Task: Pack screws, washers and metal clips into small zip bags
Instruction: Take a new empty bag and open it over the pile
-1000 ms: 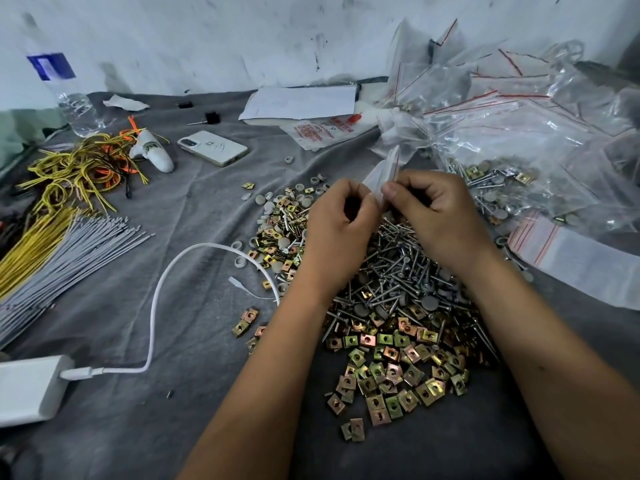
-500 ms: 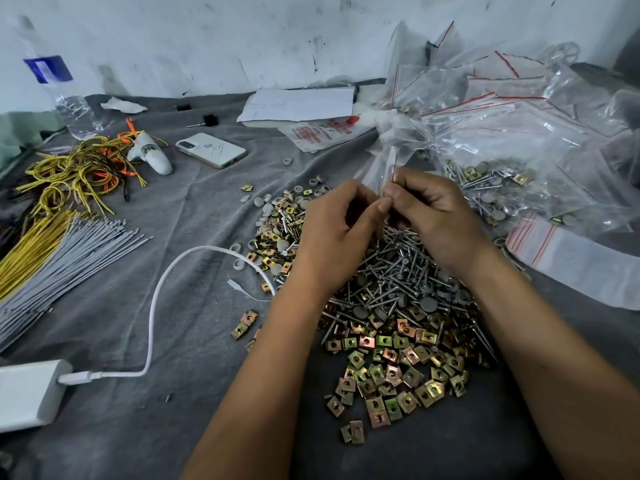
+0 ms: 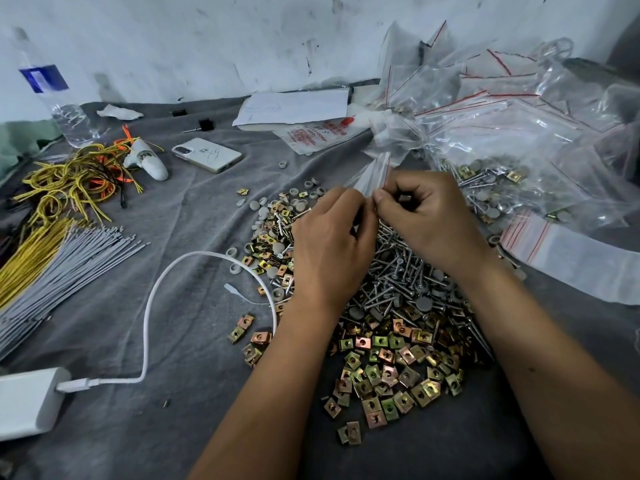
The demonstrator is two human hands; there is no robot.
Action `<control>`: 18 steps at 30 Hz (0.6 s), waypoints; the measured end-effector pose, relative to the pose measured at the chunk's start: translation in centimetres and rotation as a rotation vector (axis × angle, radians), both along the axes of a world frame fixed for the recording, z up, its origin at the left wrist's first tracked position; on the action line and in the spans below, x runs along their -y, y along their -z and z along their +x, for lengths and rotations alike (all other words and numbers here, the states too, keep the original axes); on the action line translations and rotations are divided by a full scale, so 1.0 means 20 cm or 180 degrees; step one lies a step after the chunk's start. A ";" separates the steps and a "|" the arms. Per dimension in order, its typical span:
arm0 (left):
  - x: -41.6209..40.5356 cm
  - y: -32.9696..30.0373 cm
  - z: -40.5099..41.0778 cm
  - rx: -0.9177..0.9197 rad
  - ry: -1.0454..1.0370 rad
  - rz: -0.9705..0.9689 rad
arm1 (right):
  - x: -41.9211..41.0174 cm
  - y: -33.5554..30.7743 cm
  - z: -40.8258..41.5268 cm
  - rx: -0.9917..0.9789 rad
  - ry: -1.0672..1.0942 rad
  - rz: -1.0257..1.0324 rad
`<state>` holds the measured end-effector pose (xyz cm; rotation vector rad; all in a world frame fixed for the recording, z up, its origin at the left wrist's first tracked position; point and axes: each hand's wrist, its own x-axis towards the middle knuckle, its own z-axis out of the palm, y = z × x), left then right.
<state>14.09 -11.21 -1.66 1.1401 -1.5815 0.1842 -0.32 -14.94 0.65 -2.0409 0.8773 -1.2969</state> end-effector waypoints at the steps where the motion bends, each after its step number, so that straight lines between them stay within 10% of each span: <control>1: 0.00 0.00 -0.01 0.0027 -0.0043 -0.0043 | 0.00 0.00 0.00 0.0008 -0.0002 -0.0009; 7: 0.03 -0.03 0.08 -0.0802 -0.0535 -0.0173 | 0.04 0.03 -0.06 -0.0115 0.0093 0.0021; 18: 0.01 0.00 0.01 -0.0305 -0.0312 0.0396 | 0.03 0.07 0.00 0.0016 0.0296 -0.0306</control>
